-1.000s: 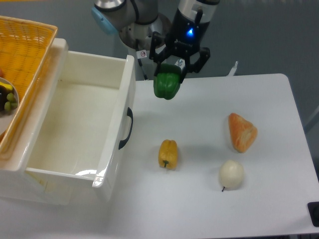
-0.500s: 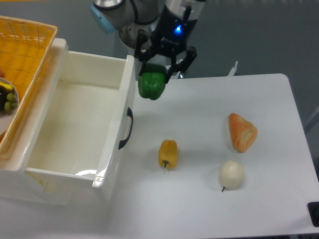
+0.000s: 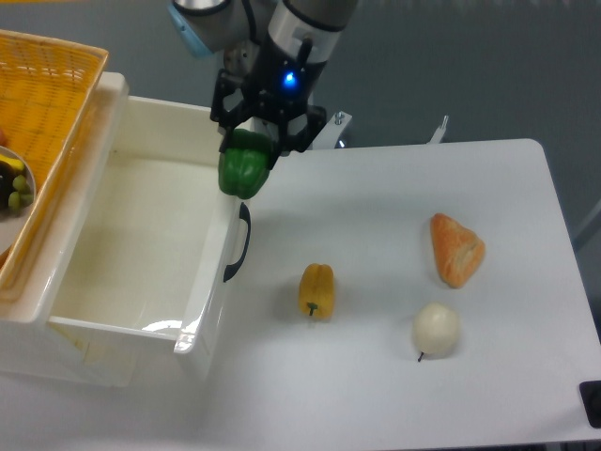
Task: Place the green pepper in the upper white drawer
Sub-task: 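Carry the green pepper over the open white drawer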
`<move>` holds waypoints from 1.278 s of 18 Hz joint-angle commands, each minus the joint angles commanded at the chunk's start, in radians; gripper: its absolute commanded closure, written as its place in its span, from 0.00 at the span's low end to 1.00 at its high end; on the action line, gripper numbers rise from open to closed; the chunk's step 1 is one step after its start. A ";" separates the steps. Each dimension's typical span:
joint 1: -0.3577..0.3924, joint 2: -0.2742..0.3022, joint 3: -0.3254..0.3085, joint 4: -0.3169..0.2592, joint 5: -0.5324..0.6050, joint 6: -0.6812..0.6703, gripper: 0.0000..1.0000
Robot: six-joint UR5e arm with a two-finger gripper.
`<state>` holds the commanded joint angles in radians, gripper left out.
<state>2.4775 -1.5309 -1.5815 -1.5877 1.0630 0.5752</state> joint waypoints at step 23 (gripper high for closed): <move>-0.135 -0.046 -0.012 0.003 0.000 -0.029 0.65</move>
<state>2.3425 -1.5769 -1.5938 -1.5846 1.0630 0.5461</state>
